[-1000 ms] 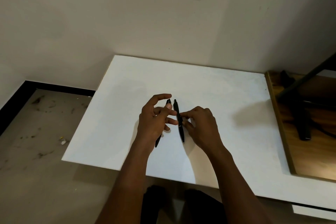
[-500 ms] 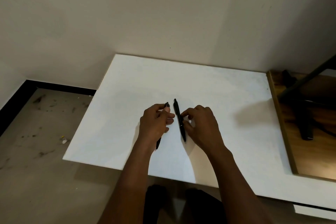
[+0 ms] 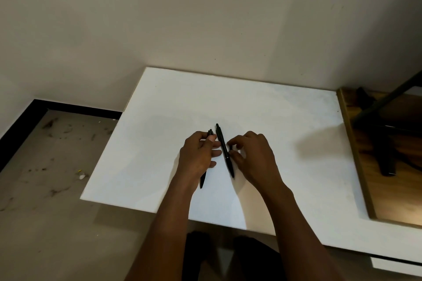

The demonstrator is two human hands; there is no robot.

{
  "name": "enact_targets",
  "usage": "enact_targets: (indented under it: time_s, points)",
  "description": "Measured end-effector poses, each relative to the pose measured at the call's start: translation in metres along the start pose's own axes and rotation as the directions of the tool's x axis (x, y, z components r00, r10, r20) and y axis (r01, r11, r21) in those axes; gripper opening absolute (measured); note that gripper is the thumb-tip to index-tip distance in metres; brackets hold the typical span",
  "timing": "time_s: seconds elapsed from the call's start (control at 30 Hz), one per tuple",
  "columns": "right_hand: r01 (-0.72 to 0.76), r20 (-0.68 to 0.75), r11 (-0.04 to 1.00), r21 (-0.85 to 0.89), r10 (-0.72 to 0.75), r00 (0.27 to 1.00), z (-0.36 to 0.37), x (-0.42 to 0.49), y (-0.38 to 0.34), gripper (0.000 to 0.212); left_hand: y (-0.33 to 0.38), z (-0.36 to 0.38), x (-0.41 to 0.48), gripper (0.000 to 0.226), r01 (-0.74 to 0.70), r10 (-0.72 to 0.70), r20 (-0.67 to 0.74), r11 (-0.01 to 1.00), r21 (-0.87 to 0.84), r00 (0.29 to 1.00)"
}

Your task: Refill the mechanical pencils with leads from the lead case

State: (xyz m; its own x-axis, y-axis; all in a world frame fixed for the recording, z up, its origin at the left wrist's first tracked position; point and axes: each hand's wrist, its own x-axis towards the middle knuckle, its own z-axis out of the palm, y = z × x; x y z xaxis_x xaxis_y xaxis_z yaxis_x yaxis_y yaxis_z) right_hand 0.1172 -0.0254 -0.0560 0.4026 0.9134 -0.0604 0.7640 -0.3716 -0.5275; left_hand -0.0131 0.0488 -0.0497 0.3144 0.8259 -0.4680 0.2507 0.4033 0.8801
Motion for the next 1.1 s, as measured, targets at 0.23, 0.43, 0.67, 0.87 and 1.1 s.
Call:
enact_targets:
  time_s: [0.23,0.43,0.67,0.87,1.1]
  points:
    - [-0.063,-0.029,0.998,0.025,0.064,0.998,0.005,0.003,0.005,0.006,0.004,0.0,-0.004,0.023,0.0,-0.001,0.036,1.0,0.02,0.999]
    - [-0.097,-0.236,0.92,0.379,0.197,0.952,-0.006,0.002,0.003,0.008,0.007,0.0,-0.009,0.017,-0.061,0.061,-0.003,0.998,0.006,0.998]
    - [-0.081,-0.094,0.572,0.817,0.269,0.958,-0.033,-0.003,0.007,0.013,0.013,0.006,-0.01,0.017,-0.273,0.276,0.016,0.941,0.199,0.961]
    - [-0.096,-0.047,0.586,0.805,0.223,0.974,-0.035,-0.007,0.009,0.015,0.01,0.012,-0.009,0.014,-0.395,0.396,0.057,0.873,0.286,0.917]
    - [-0.081,-0.07,0.601,0.795,0.224,0.972,-0.036,-0.007,0.005,0.016,0.008,0.012,-0.007,0.014,-0.426,0.432,0.057,0.845,0.323,0.9]
